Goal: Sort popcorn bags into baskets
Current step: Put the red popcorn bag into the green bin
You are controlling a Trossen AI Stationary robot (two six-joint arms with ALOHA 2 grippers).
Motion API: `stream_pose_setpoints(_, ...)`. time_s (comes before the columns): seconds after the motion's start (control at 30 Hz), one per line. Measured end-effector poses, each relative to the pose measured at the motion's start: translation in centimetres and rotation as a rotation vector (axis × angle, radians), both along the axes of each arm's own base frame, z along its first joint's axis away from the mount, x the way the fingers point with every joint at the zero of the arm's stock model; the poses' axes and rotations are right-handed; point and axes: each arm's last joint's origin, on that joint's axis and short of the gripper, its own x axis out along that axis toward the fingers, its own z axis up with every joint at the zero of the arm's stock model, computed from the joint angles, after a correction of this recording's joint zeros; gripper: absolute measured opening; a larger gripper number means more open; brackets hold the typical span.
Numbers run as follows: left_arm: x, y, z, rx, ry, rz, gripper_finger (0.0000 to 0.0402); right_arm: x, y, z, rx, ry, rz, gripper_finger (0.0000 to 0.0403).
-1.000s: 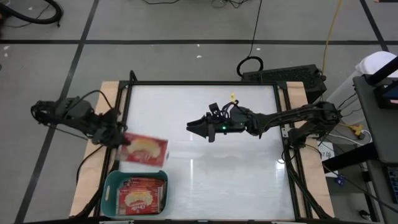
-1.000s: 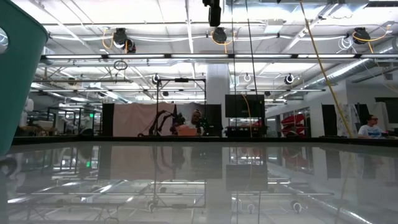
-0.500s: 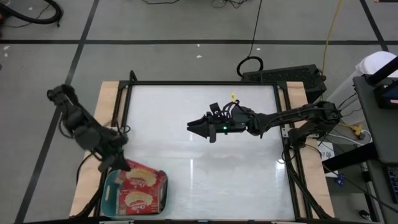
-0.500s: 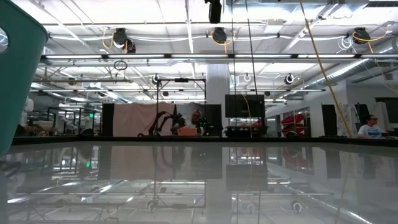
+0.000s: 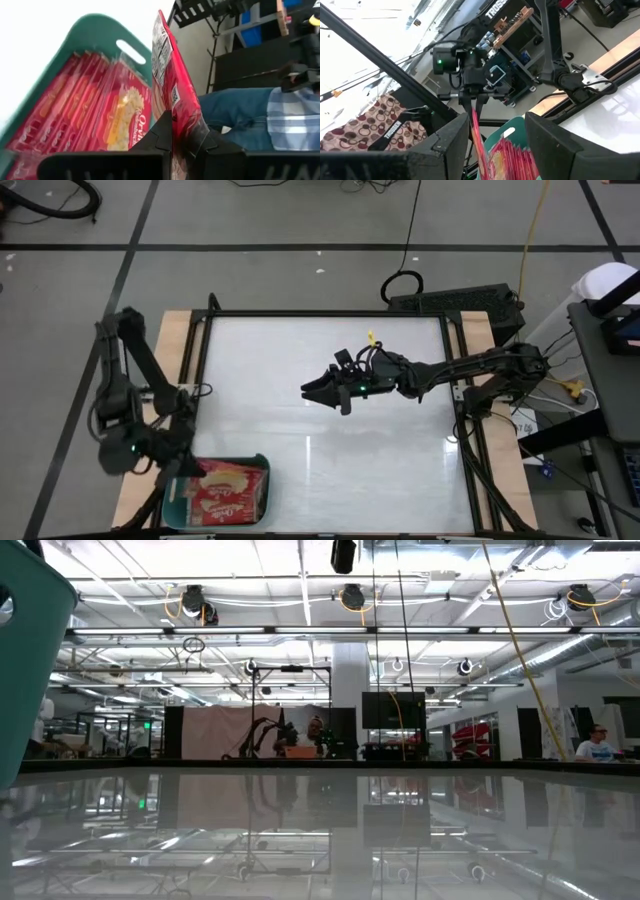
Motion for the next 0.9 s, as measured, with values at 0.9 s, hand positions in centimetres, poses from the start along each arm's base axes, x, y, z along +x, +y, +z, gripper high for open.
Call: stream_pose_setpoints(0.9,-1.4,-5.6,-3.9,0.159,-0.011,0.014,0.0028,0.0,-0.4,0.0,0.039,0.007,-0.143,0.0187)
